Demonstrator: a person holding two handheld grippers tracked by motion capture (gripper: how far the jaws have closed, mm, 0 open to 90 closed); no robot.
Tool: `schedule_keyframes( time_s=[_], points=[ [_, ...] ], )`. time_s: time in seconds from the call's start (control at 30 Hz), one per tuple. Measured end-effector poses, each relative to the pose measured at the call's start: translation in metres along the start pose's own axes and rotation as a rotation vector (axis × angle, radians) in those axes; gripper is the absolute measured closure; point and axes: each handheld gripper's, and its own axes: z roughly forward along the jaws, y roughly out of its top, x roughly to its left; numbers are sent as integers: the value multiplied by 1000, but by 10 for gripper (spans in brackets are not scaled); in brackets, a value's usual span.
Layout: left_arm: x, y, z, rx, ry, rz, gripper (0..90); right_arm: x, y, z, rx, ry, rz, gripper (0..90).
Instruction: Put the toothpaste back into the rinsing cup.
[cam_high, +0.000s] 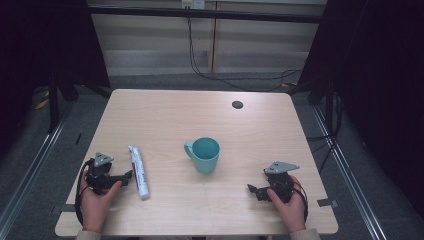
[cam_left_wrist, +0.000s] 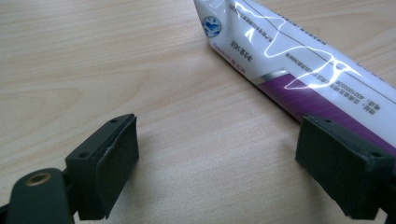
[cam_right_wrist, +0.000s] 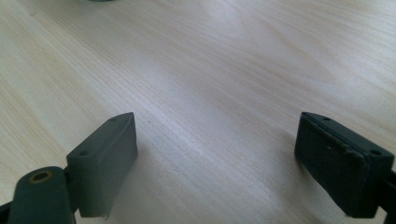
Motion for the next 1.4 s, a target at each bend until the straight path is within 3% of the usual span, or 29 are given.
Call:
schedule_keyframes(
  time_s=[0.37,0.67,0.93,1.4],
  points=[
    [0,0,0,6,-7,7,113,0,0,0,-1,1,-2,126],
    [0,5,-3,67,-5,14,156,-1,1,1,-1,-1,-4,126],
    [8,17,-10,164,-22,-37,198,-1,1,1,-1,-1,-4,126],
    [14,49,-25,237,-34,-152,196,-1,1,1,-1,-1,-4,126]
  ],
)
